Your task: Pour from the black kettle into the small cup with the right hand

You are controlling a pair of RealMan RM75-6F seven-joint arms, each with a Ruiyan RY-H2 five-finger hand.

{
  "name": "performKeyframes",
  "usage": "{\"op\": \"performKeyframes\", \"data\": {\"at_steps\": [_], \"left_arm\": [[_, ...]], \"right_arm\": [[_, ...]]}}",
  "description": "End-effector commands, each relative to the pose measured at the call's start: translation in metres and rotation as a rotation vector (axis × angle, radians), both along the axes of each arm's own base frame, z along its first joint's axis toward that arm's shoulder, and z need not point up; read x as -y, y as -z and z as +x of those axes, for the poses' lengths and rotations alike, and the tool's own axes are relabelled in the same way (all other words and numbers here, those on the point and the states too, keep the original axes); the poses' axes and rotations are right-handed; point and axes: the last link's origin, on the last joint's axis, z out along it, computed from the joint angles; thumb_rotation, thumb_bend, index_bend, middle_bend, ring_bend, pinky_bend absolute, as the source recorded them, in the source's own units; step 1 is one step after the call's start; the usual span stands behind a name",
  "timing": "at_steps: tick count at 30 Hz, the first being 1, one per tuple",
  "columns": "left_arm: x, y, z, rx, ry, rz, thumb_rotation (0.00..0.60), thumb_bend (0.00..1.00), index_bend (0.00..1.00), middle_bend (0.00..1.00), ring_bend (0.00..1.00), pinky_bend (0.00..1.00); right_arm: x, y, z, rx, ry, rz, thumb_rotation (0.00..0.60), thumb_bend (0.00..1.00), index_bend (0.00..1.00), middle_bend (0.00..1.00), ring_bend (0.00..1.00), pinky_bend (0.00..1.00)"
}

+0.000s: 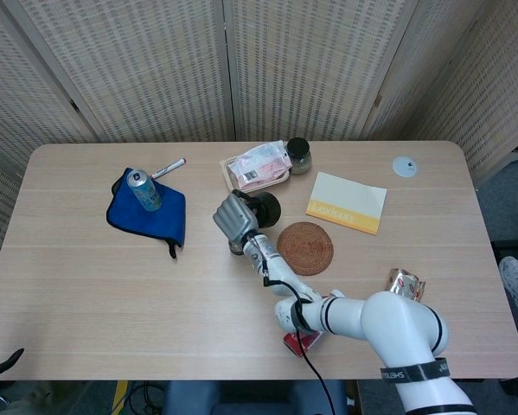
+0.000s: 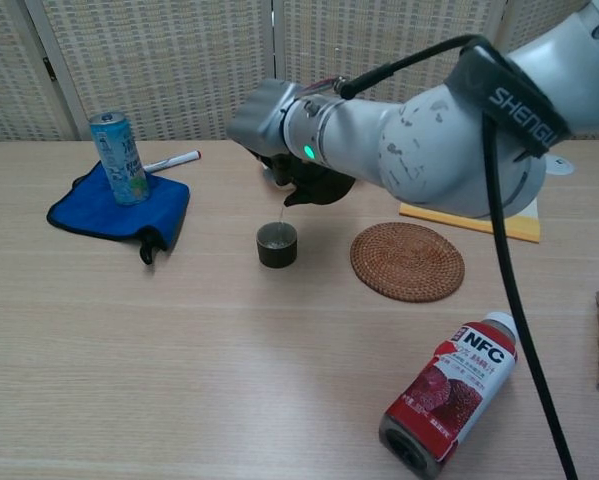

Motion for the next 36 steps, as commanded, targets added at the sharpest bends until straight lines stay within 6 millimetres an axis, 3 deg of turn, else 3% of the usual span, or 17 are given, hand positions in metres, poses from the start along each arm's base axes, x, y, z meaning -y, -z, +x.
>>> {"op": "performKeyframes", "data": {"at_steps": [1,36], "left_arm": [[0.0003,0.0001,-0.0004,0.001,0.0,0.001,0.353,0.0,0.29,0.08,0.15,0.09],[0.0022,0.0002,-0.0039,0.005,-0.003,0.006,0.354,0.0,0.29,0.08,0.15,0.09]], "right_arm": [[-0.0008,0.001,0.0009,-0.006,-0.006,-0.003,0.59,0.52,0.96,1.0,0.91,0.48],[-0.008,0.0079,0.0062,-0.082,-0.069,-0.034,0.599,0.52,0.96,1.0,0.91,0.49]]}}
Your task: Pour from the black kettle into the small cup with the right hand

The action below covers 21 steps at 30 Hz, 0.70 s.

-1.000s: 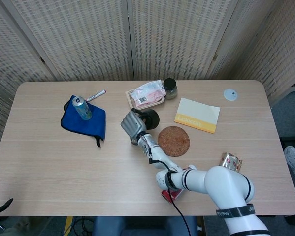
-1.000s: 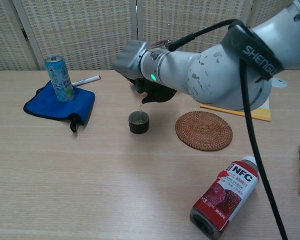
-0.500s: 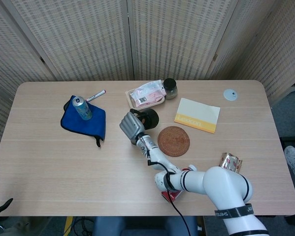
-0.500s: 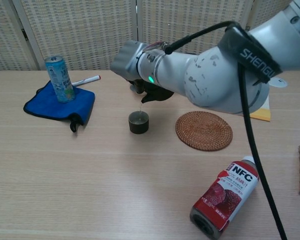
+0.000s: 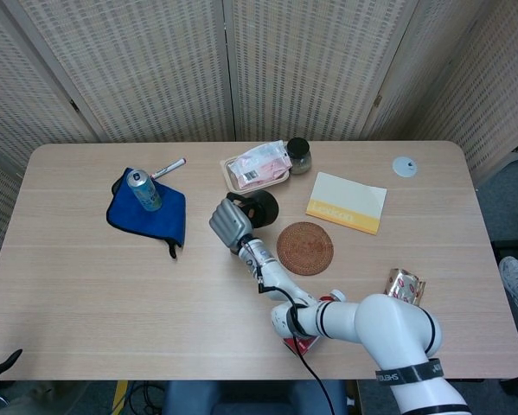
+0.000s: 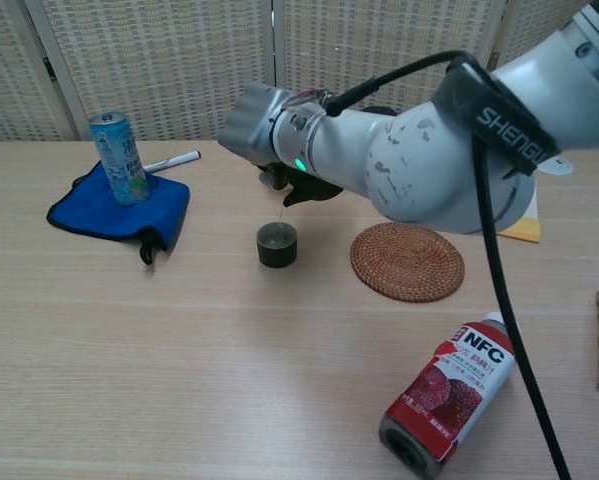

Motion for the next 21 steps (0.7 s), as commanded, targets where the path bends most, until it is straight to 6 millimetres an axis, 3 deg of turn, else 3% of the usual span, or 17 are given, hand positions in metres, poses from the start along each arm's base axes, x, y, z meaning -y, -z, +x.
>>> {"op": "performKeyframes", "data": {"at_steps": [1,21], "left_arm": [[0.0002,0.0,-0.0002,0.001,-0.001,0.001,0.353,0.0,0.29,0.08,0.15,0.09],[0.0022,-0.0006,0.0017,-0.004,-0.005,0.003,0.354,0.0,0.29,0.08,0.15,0.09]], "right_arm": [[-0.0001,0.0002,0.0006,-0.001,-0.004,-0.002,0.599,0.52,0.96,1.0,0.91,0.49],[-0.0017,-0.0019,-0.0024,0.069,0.047,0.026,0.6,0.49,0.96,1.0,0.91,0.51]]}}
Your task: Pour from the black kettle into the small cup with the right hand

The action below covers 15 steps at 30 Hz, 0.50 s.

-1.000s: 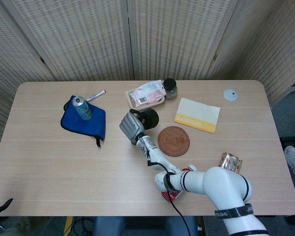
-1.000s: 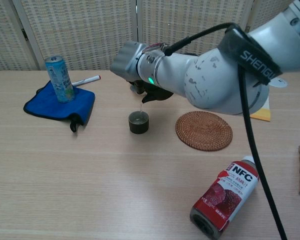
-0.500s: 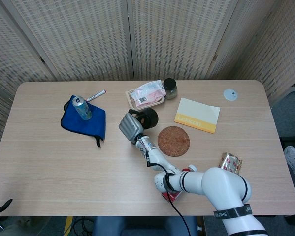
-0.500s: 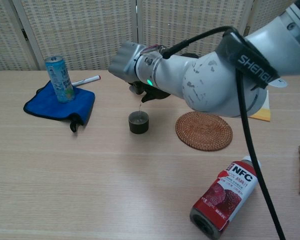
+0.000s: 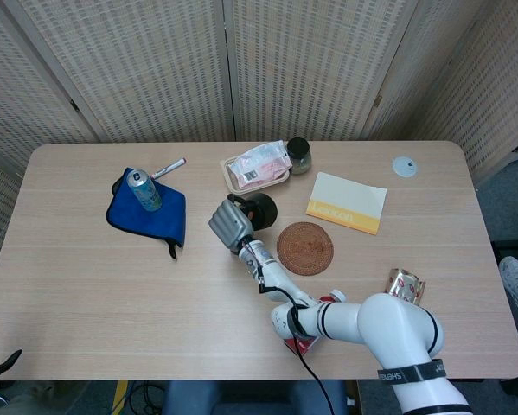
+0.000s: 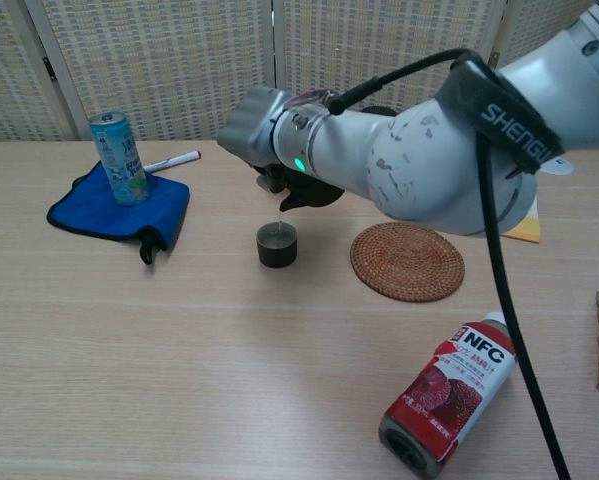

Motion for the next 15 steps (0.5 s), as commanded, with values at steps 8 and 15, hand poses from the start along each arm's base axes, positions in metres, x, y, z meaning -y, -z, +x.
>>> {"op": "performKeyframes", "data": {"at_steps": [8,15], "left_arm": [[0.002,-0.001,0.003,-0.002,-0.001,-0.005,0.353,0.0,0.29,0.08,0.15,0.09],[0.001,0.0,0.006,-0.005,0.004,-0.014,0.354,0.0,0.29,0.08,0.15,0.09]], "right_arm": [[0.002,-0.007,-0.009,0.108,0.042,0.01,0.6,0.46,0.96,1.0,0.91,0.51],[0.007,-0.018,-0.022,0.243,0.132,0.046,0.6,0.45,0.96,1.0,0.91,0.51]]}}
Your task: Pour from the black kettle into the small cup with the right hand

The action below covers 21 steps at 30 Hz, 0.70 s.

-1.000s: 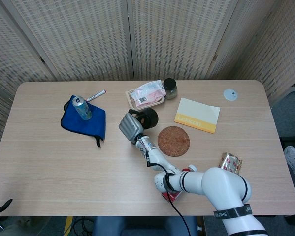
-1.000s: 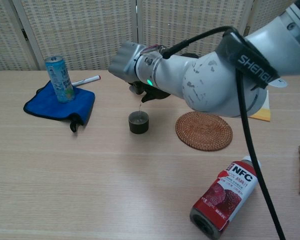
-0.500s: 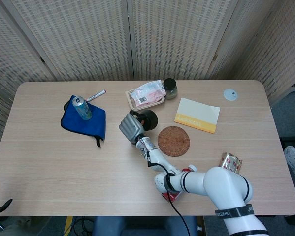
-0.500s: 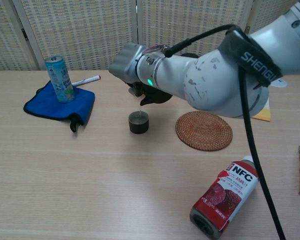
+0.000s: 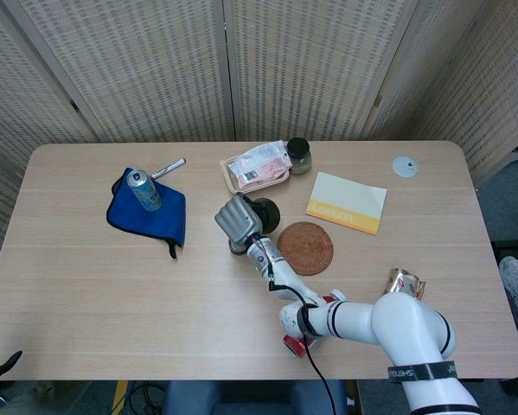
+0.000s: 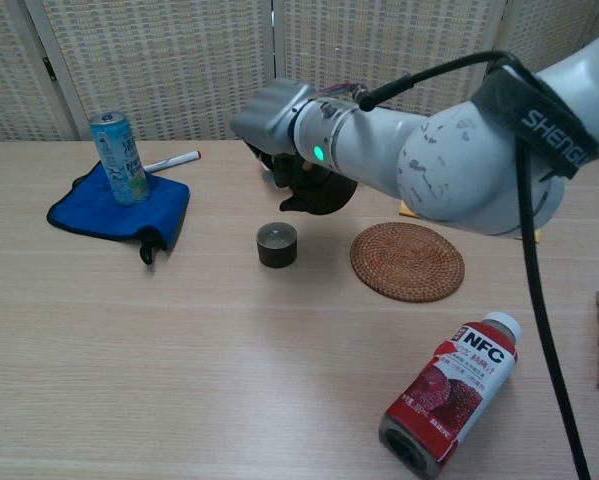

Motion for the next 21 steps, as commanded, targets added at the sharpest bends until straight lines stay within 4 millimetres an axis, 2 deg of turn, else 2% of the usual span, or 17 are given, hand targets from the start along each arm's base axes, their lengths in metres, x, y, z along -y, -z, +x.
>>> {"op": "performKeyframes", "data": {"at_steps": [1,8,15,21], "left_arm": [[-0.001,0.001,0.001,0.001,0.0,-0.006,0.354,0.0,0.29,0.08,0.15,0.09],[-0.005,0.003,0.004,0.001,0.015,-0.021,0.351,0.0,0.29,0.08,0.15,0.09],[-0.012,0.008,0.009,0.002,0.037,-0.046,0.354,0.0,0.29,0.08,0.15,0.09],[-0.017,0.014,0.015,0.004,0.056,-0.066,0.355,0.0,0.29,0.08,0.15,0.09]], "right_arm": [[0.004,-0.009,-0.009,0.081,0.059,0.021,0.6,0.45,0.96,1.0,0.91,0.51],[0.008,-0.038,-0.03,0.296,0.205,0.076,0.6,0.45,0.96,0.99,0.91,0.51],[0.004,-0.075,-0.065,0.411,0.276,0.103,0.6,0.45,0.96,0.97,0.9,0.51],[-0.001,-0.085,-0.099,0.425,0.303,0.104,0.6,0.45,0.96,0.97,0.89,0.51]]}}
